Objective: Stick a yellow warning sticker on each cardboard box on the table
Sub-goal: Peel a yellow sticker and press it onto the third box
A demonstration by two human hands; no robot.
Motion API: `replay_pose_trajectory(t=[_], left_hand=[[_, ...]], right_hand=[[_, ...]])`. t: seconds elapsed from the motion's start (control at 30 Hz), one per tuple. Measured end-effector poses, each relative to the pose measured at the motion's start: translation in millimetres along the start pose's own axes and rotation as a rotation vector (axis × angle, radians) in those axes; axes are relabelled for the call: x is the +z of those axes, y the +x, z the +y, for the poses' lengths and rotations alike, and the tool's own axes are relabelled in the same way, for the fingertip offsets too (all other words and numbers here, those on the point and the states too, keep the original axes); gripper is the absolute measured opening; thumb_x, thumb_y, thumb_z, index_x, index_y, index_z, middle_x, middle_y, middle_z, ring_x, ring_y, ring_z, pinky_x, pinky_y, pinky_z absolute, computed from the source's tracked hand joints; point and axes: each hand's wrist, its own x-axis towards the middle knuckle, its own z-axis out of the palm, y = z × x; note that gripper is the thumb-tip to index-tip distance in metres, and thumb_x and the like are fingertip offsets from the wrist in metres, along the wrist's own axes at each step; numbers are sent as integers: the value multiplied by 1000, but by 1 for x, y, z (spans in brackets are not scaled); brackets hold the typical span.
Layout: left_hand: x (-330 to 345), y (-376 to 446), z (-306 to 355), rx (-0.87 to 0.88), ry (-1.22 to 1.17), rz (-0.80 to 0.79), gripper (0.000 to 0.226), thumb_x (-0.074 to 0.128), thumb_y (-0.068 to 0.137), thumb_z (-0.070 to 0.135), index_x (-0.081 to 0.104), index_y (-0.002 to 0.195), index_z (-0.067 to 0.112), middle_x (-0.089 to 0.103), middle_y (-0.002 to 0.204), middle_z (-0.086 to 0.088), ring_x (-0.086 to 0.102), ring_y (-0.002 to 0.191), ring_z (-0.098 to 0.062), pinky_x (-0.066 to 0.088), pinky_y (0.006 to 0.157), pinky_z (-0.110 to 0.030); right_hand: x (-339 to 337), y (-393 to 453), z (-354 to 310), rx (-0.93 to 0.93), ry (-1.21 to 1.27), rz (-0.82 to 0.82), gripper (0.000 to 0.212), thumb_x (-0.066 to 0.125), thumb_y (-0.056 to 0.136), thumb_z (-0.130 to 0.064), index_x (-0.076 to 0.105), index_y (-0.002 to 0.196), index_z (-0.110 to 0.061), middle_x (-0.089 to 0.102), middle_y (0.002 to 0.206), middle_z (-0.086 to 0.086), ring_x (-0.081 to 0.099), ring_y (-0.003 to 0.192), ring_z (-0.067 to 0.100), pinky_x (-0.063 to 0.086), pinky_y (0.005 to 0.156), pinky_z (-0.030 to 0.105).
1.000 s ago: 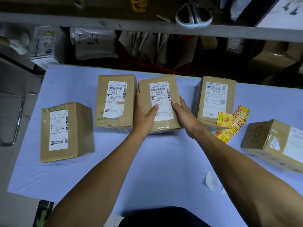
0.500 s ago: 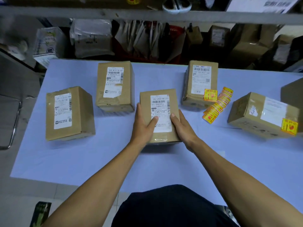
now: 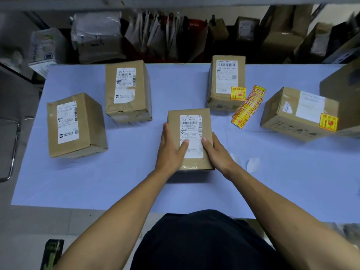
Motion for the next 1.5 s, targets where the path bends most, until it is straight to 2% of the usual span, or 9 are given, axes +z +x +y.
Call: replay_pose_trajectory(t=[0.13, 0.27, 0.4, 0.6, 0.83, 1.03, 1.13, 1.23, 1.5], left_hand=[[-4, 5, 6, 222, 448, 28, 80, 45, 97, 48, 1, 158, 22, -15, 166, -5, -11, 152, -25, -2, 120, -48], [-4, 31, 27, 497, 707, -100, 73, 30, 94, 63, 12, 157, 32, -6, 167, -1, -11, 153, -22, -5, 120, -52], [11, 54, 42, 497, 781, -175, 71, 23, 94, 67, 12, 157, 36, -7, 167, 1, -12, 153, -22, -8, 118, -55], [17, 58, 35, 499, 805, -123, 70, 23, 94, 67, 12, 156, 38, -1, 167, 2, -8, 153, -21, -23, 114, -44], [16, 58, 37, 506, 801, -102, 68, 29, 95, 65, 17, 156, 36, 3, 167, 1, -5, 153, -21, -21, 116, -43], [17, 58, 36, 505, 807, -91, 68, 28, 96, 65, 16, 156, 36, 5, 167, 0, -3, 154, -22, -14, 118, -47], [18, 58, 36, 502, 806, -96, 68, 27, 95, 66, 15, 156, 37, 4, 167, 1, -4, 153, -21, -15, 118, -46], [17, 57, 37, 495, 795, -103, 67, 26, 95, 66, 16, 156, 38, 3, 167, 2, -5, 153, -21, -14, 118, -47], [14, 54, 42, 473, 789, -131, 68, 23, 94, 67, 12, 156, 40, -1, 167, 4, -10, 153, -18, -22, 115, -42]], right_hand=[[-14, 2, 0, 5, -17, 98, 64, 38, 98, -61, 35, 153, -30, 43, 154, -8, 45, 135, 12, 31, 108, 25], [-44, 13, 1, 26, -123, 344, 45, 53, 100, -39, 53, 139, -19, 62, 133, 5, 59, 116, 20, 40, 93, 28], [-75, 33, 3, 110, -103, 494, 37, 57, 98, -28, 60, 131, -12, 68, 120, 9, 60, 114, 30, 44, 93, 34], [-101, 74, 12, 256, -57, 628, 44, 66, 93, -33, 58, 129, -8, 63, 130, 12, 57, 120, 33, 45, 96, 39], [-99, 105, 11, 345, -16, 703, 64, 81, 74, -48, 55, 121, -13, 57, 124, 15, 60, 108, 34, 49, 86, 38], [-96, 108, 15, 383, 24, 739, 44, 83, 74, -37, 63, 108, -16, 58, 121, 15, 63, 103, 35, 54, 93, 46], [-96, 105, 15, 352, 68, 766, 25, 81, 76, -32, 60, 86, -21, 63, 112, 13, 64, 97, 32, 55, 85, 40], [-94, 101, 16, 323, 118, 783, 31, 77, 81, -29, 50, 68, -26, 65, 93, 4, 62, 89, 29, 46, 72, 32], [-100, 86, 15, 322, 139, 730, 26, 75, 85, -30, 60, 71, -14, 62, 80, 11, 58, 83, 32, 39, 67, 31]])
